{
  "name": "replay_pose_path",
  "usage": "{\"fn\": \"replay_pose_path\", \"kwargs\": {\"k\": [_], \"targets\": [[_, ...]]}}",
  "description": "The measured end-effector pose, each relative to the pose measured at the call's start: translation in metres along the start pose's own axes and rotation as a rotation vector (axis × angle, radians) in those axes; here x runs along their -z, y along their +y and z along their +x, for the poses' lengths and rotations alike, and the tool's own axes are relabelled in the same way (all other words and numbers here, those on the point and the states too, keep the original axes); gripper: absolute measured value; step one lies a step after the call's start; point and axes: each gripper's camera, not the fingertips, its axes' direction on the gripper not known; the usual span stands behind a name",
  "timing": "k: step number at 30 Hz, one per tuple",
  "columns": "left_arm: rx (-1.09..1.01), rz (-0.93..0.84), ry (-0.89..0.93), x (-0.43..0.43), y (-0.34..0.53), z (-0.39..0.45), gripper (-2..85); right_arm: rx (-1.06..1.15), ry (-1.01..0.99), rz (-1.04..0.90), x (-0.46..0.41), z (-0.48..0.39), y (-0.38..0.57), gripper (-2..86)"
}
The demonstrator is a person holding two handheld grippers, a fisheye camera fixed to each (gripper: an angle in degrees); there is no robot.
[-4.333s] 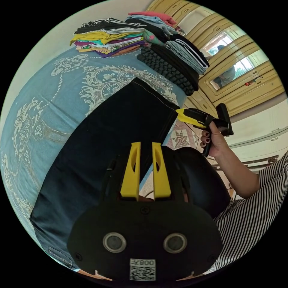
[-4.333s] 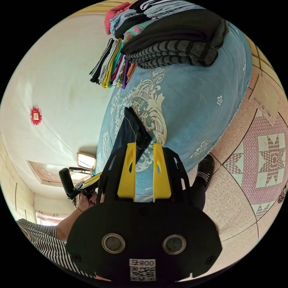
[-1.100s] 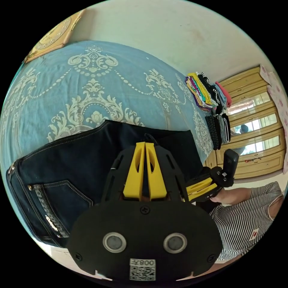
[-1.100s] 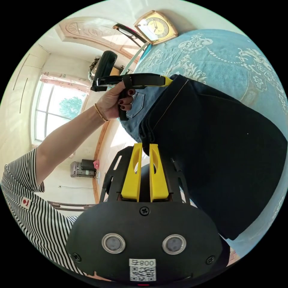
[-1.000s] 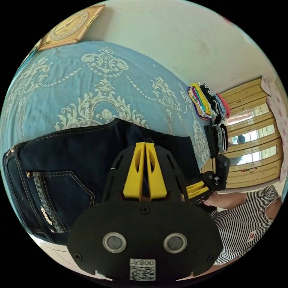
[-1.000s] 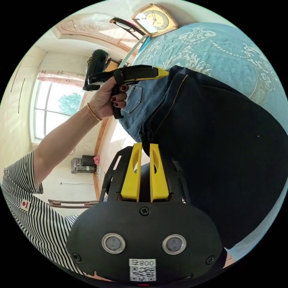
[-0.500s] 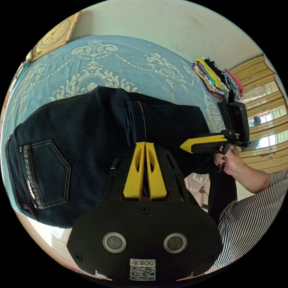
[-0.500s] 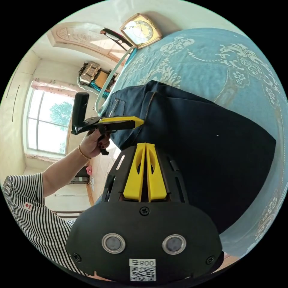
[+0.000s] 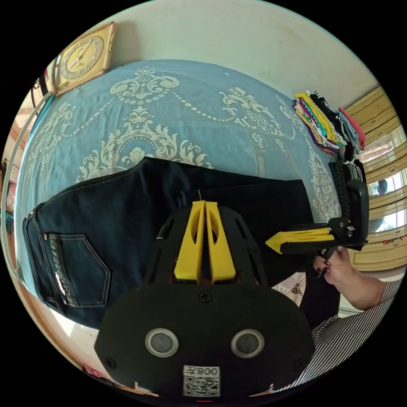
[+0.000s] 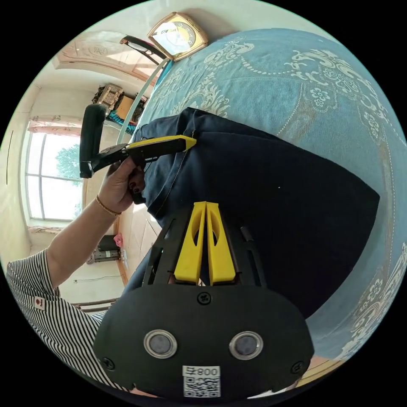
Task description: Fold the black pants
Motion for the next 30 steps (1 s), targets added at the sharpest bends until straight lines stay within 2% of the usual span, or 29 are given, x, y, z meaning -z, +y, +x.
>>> {"fn": "replay_pose_path", "kwargs": {"k": [2,4,8,11,13,16,30], "targets": [[-0.025,-0.059,-0.037,0.0,0.009,0.008,0.1,-0.008,0.041,0.014,0.005,0.001,0.006,0.1],[0.0,-0.02,-0.022,0.016,0.022,0.015,0.1,-0.052,0.046,0.009,0.008,0.011,0.01,0.1],[-0.031,0.038,0.057,0.045,0.037,0.041,0.1,-0.06,0.077,0.119,0.029,0.008,0.013,0.2],[-0.099,-0.008,0.024,0.05,0.042,0.068,0.1,-0.015,0.221,0.145,0.035,-0.002,0.009,0.4],[-0.112,-0.065,-0.018,0.047,0.043,0.081,0.2,0.027,0.346,0.079,0.022,-0.008,0.004,0.6],[-0.095,-0.044,-0.013,0.062,0.04,0.089,0.2,0.087,0.459,0.044,0.009,-0.02,0.005,0.8],[-0.108,-0.016,-0.03,0.142,0.009,0.136,0.2,0.198,0.597,0.05,0.002,-0.019,0.039,4.2]]}}
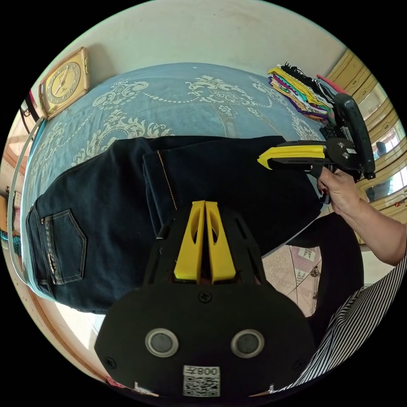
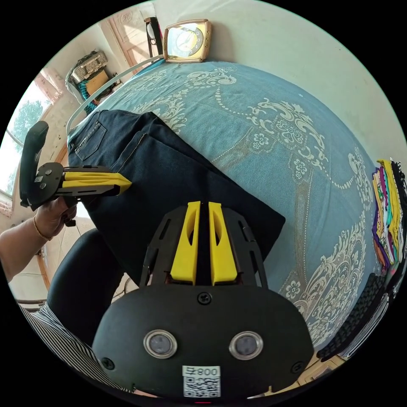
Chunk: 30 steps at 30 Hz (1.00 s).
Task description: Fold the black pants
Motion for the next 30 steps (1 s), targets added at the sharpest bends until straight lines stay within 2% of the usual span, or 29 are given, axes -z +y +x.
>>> {"fn": "replay_pose_path", "kwargs": {"k": [8,14,20,25,30], "targets": [[0.01,-0.011,0.0,0.05,-0.032,0.022,0.2,0.068,0.004,-0.012,-0.007,0.02,0.028,0.6],[-0.029,-0.001,0.024,0.103,-0.056,0.056,0.2,0.025,-0.21,0.021,0.013,0.066,0.088,0.3],[-0.142,-0.024,0.176,0.137,-0.074,0.118,0.8,-0.226,-0.352,0.037,0.018,0.148,0.188,1.2],[-0.31,-0.024,0.228,0.173,-0.101,0.19,3.2,-0.51,-0.548,0.069,-0.006,0.225,0.249,6.5],[-0.428,-0.05,0.231,0.202,-0.126,0.242,8.4,-0.596,-0.782,0.096,-0.035,0.265,0.278,6.9]]}}
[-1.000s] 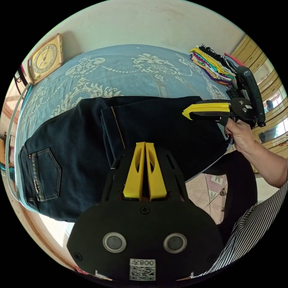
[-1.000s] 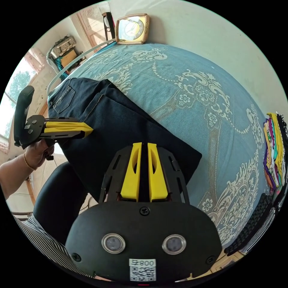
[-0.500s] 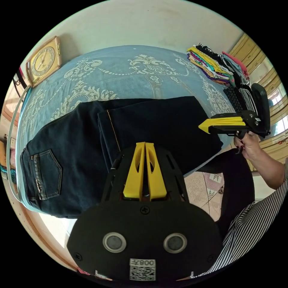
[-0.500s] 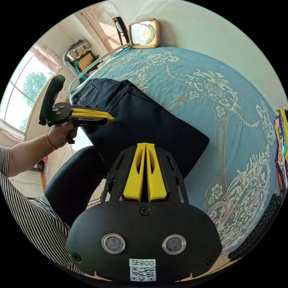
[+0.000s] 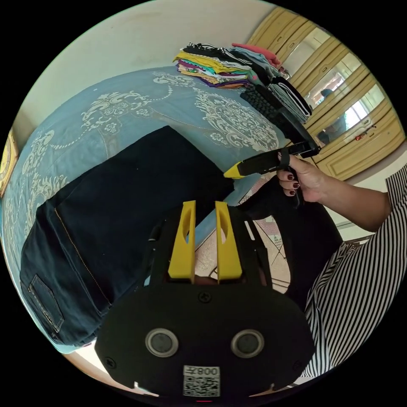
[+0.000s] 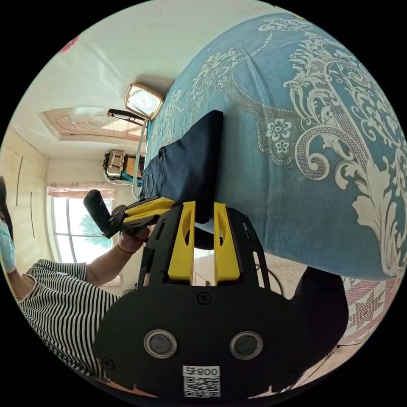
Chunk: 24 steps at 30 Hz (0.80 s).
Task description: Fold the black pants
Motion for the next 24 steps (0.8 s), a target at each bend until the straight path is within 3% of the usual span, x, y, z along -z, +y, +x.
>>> {"fn": "replay_pose_path", "kwargs": {"k": [5,10,15,24], "targets": [[-0.098,-0.021,-0.137,0.023,-0.033,0.047,12.0,-0.052,-0.143,-0.001,0.02,0.043,-0.003,4.4],[-0.149,-0.008,-0.394,0.047,-0.056,0.1,13.6,-0.042,-0.239,0.017,0.045,0.064,-0.006,2.8],[-0.11,-0.008,-0.649,0.066,-0.069,0.123,8.8,-0.012,-0.261,-0.006,0.056,0.069,-0.014,2.3],[0.077,0.111,-0.401,0.145,-0.07,0.084,4.9,-0.053,-0.286,0.077,0.094,0.122,-0.016,4.1]]}}
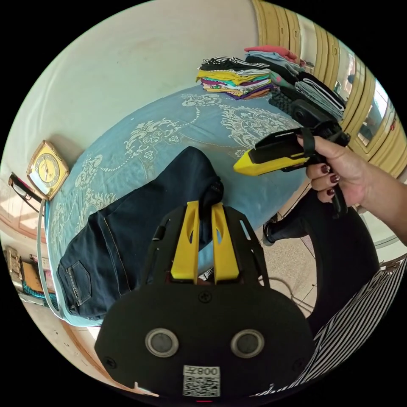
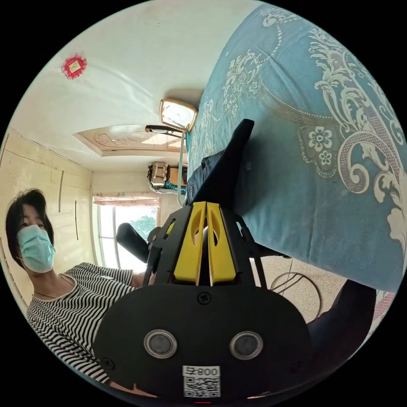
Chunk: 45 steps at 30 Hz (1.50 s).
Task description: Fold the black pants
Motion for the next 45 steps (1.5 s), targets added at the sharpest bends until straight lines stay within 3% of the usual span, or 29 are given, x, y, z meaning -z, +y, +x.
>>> {"fn": "replay_pose_path", "kwargs": {"k": [4,15,26,34,38,45], "targets": [[-0.009,0.01,0.004,0.012,-0.003,-0.007,4.7,-0.064,-0.013,0.05,0.013,0.026,-0.039,10.6],[-0.062,-0.006,0.015,0.025,-0.007,-0.028,3.9,-0.12,-0.016,-0.119,-0.03,0.041,-0.119,8.1],[-0.197,0.038,0.118,0.037,0.005,-0.012,2.8,-0.073,0.035,-0.087,0.019,0.016,-0.088,3.9],[-0.319,0.187,0.291,0.041,0.012,0.013,2.3,-0.085,0.064,0.142,0.115,-0.018,-0.032,3.5],[-0.299,0.198,0.329,0.03,0.044,-0.005,1.8,-0.105,0.092,0.196,0.125,-0.036,-0.013,3.6],[-0.095,0.278,0.361,0.034,0.137,-0.106,1.5,-0.002,-0.023,0.2,0.061,-0.106,-0.019,3.9]]}}
